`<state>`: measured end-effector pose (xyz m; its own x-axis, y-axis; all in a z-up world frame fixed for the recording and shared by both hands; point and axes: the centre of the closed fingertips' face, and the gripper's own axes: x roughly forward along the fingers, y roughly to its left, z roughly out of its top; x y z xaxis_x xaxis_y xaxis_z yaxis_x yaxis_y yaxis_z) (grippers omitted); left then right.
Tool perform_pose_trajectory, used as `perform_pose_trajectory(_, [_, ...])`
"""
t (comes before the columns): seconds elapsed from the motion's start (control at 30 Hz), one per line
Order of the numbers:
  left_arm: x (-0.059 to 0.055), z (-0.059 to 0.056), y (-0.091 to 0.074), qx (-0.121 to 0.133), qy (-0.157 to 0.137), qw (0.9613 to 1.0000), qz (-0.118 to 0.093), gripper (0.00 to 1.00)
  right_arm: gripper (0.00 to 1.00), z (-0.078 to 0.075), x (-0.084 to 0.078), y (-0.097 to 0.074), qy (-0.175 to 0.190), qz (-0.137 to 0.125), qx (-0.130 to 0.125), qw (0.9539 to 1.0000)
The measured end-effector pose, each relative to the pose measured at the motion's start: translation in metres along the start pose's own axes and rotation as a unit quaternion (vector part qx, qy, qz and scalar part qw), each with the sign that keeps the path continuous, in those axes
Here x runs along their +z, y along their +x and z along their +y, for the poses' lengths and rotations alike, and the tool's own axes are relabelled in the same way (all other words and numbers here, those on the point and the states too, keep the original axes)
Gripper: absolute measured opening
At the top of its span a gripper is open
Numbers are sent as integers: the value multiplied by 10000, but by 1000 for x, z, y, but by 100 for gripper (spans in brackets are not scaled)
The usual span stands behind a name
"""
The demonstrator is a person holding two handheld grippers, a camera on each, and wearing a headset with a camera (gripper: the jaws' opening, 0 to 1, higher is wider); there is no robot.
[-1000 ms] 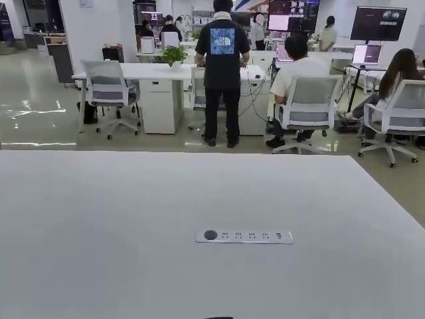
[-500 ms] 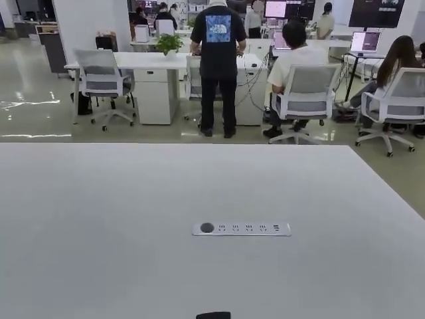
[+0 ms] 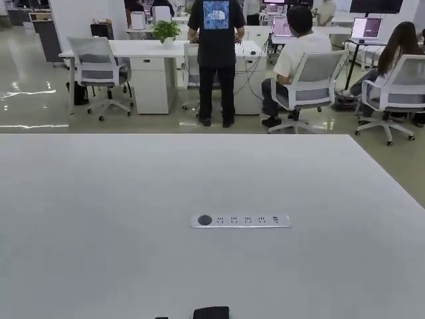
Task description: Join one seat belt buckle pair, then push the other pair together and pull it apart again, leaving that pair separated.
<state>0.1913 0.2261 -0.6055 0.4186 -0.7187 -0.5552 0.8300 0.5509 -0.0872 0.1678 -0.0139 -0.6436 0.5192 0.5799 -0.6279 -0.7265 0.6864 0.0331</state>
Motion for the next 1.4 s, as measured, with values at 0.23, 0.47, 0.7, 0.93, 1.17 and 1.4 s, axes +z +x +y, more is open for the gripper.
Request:
perform_pose_trajectory(0.23, [-2, -3, 11, -160, 157, 9997, 130, 78, 83, -2, -4, 5, -92, 138, 197, 9997])
perform_pose_trajectory(0.47, [0, -4, 23, -304, 228, 9991, 170, 76, 77, -8, -6, 12, -188, 242, 345, 9989])
perform_pose_trajectory(0.7, [0, -10, 35, -525, 368, 9976, 280, 71, 75, -12, -10, 18, -293, 361, 568, 9973])
perform_pose_trajectory(0.93, [-3, -15, 51, -738, 561, 9948, 411, 70, 73, -11, -17, 25, -542, 563, 826, 9935])
perform_pose_trajectory(1.17, [-7, -15, 67, -948, 748, 9912, 535, 69, 70, -13, -19, 30, -551, 622, 1088, 9906])
perform_pose_trajectory(1.4, [-11, -18, 82, -1195, 1055, 9850, 668, 67, 66, -16, -24, 34, -701, 759, 1289, 9863])
